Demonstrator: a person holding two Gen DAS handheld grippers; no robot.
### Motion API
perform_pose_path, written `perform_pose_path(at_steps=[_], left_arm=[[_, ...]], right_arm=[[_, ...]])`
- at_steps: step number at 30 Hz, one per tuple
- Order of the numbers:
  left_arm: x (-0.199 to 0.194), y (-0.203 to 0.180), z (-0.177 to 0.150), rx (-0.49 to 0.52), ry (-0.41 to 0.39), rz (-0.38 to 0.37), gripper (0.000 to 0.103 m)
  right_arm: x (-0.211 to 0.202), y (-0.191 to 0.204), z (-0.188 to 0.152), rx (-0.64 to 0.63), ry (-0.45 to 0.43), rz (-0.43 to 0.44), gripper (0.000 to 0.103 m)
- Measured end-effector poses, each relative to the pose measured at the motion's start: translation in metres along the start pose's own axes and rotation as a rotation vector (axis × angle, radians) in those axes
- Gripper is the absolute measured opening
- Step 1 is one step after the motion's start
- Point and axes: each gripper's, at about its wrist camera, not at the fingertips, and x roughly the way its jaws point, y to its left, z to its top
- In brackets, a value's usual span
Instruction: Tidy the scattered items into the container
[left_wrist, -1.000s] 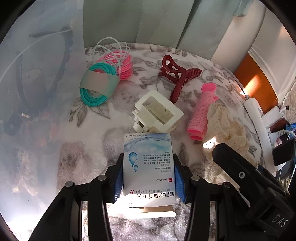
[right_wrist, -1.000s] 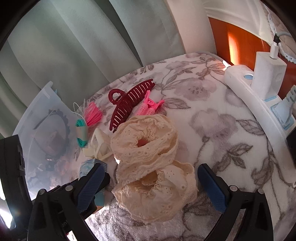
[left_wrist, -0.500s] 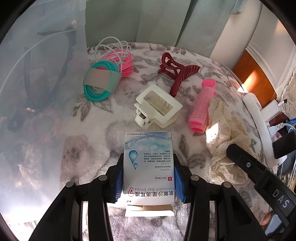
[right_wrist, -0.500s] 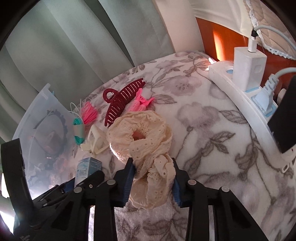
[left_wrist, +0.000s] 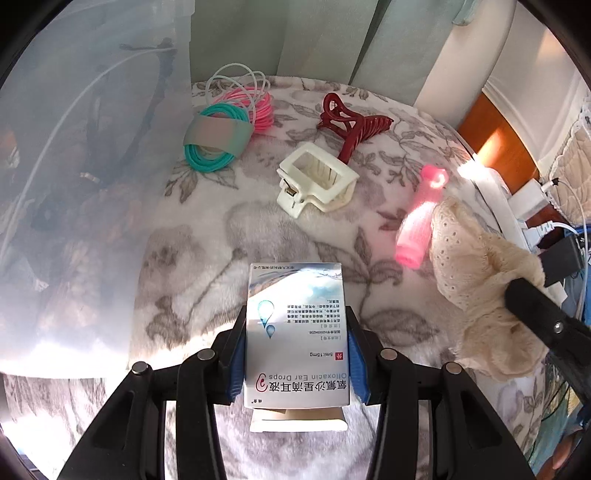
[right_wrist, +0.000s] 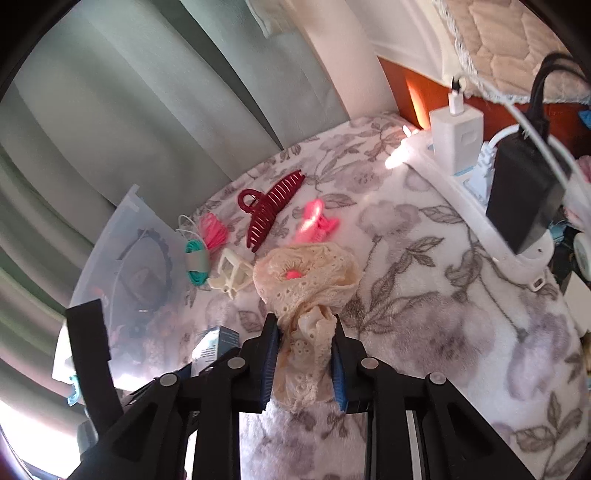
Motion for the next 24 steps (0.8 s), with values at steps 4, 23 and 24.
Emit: perform_pose_path(at_steps=[4,23,24], left_arm=[[-0.022,-0.004,-0.004,0.013,-0.029,-0.019,0.047],[-0.104,0.004,-0.007,0.004,-0.170,-0.062,0.047],[-0.099,0.005,-0.008,0.006,-0.158,-0.061,0.047]], right_arm=[[-0.024,0.013,0.000,-0.025,-0.040,0.020,0.026],[-0.105,0.042,-0.005,-0.060,-0.199,0.076,0.025],[-0.106,0.042,-0.005,-0.058,-0.200,0.078,0.025]])
